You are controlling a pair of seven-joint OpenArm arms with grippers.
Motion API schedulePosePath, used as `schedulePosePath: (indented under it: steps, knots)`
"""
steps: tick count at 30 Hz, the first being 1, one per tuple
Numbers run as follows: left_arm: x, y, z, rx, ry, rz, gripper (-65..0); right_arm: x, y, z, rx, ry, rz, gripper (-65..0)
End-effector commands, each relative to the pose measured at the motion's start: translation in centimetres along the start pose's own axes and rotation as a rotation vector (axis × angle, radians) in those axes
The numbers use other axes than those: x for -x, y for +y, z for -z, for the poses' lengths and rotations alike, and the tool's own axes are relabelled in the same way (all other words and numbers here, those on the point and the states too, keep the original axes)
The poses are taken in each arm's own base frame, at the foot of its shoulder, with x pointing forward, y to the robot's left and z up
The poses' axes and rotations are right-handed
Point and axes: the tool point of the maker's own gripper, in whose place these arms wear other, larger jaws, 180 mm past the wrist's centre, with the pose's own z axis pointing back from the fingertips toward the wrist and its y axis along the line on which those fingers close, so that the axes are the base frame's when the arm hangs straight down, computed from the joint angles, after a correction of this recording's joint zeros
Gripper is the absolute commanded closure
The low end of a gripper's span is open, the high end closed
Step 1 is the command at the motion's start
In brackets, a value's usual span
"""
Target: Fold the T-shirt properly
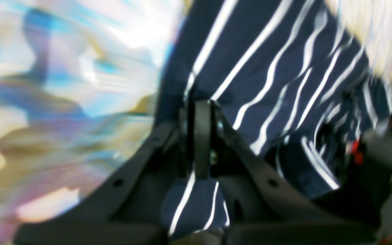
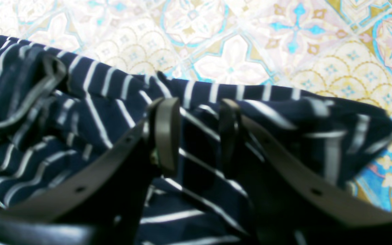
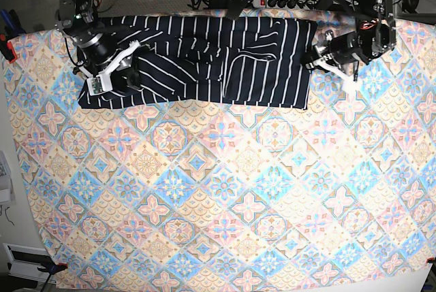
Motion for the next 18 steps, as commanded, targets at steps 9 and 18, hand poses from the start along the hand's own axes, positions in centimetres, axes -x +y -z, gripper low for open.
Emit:
schedulePosePath:
  steps: [9, 18]
  knots:
    - [-4.3, 4.0, -4.2, -0.09, -0.135, -0.023, 0.0, 0.0, -1.3, -1.5, 0.039, -0.012, 0.004, -21.4]
    - [-0.9, 1.2, -1.2, -0.034, -0.025, 0.019, 0.0, 0.6, -4.9, -2.9, 0.145, 0.034, 0.022, -28.8]
